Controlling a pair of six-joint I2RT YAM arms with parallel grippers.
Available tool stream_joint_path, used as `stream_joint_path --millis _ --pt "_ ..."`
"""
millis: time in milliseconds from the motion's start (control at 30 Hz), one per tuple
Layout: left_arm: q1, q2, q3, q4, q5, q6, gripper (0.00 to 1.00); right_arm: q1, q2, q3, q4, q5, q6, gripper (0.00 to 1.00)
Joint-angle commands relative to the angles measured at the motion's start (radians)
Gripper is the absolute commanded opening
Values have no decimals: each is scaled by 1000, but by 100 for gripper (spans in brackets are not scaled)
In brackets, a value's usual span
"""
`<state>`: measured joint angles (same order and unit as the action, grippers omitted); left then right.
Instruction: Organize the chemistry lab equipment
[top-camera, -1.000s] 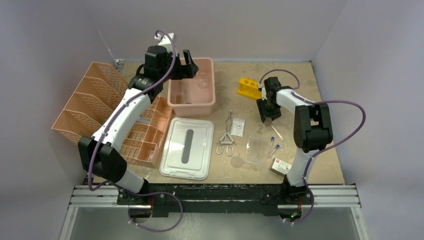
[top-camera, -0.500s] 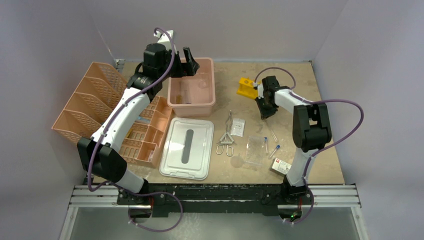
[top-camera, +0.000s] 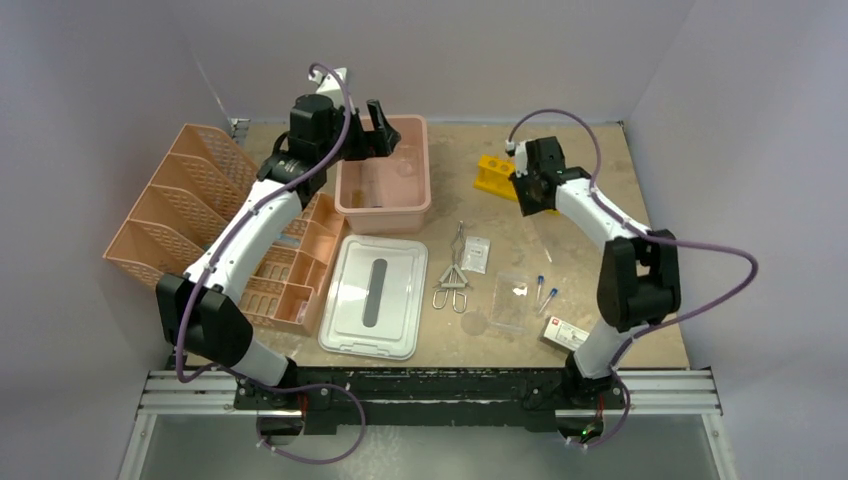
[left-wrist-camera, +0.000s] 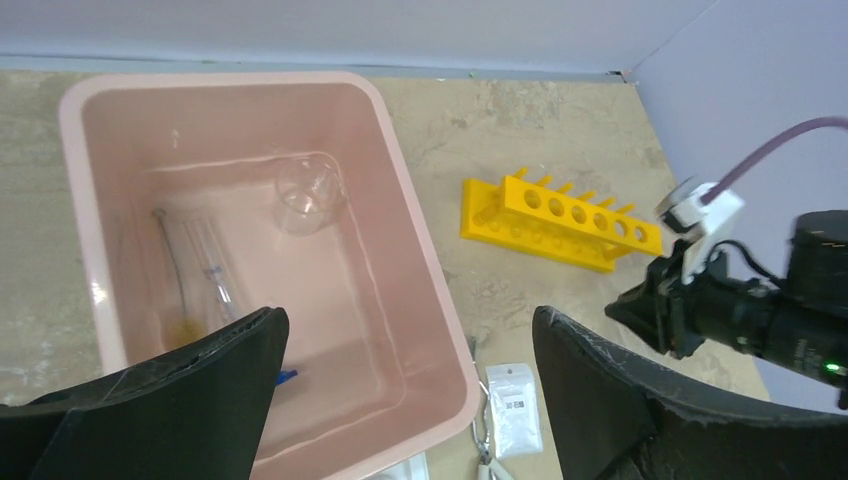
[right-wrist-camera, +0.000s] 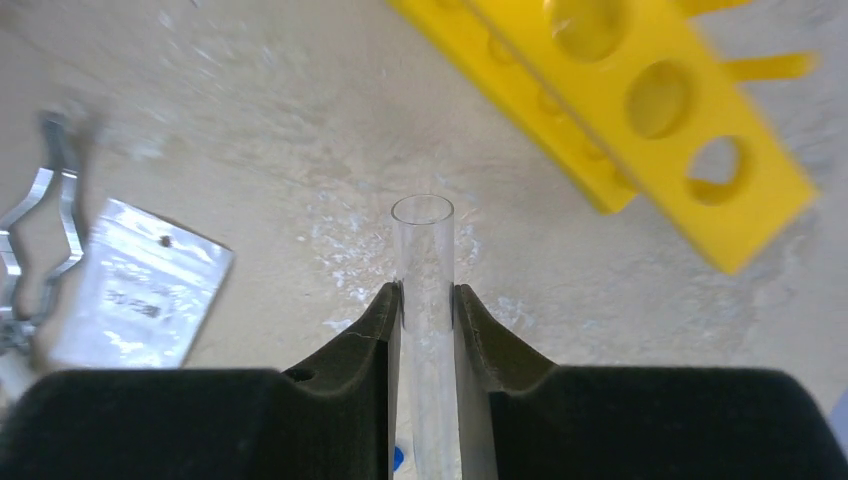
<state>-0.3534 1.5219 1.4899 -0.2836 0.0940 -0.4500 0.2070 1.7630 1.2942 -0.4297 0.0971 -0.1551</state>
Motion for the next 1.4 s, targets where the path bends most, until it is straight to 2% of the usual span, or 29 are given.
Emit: stream_joint_path --millis 0,233,433,500,667,867,1167,1367 --pt "7 -55 -43 127 78 -68 91 3 -152 46 71 -26 44 17" --pt "-8 -70 -163 317 176 -200 89 3 -312 27 220 -169 236 18" --pt "-166 -37 -208 423 144 -223 85 3 -399 5 410 -335 483 18" --pt "-208 -10 -220 469 134 -239 84 4 -416 -3 465 -372 562 18" --pt "-255 71 -233 656 223 -371 79 5 -437 -22 569 -432 740 18" --pt "-303 113 -223 708 240 -421 72 3 -436 -47 613 -497 874 17" --pt "-316 165 -264 879 372 -542 50 4 -436 -62 598 -508 903 17" --pt "-317 181 -245 804 374 -474 29 3 -429 -64 567 -559 912 18"
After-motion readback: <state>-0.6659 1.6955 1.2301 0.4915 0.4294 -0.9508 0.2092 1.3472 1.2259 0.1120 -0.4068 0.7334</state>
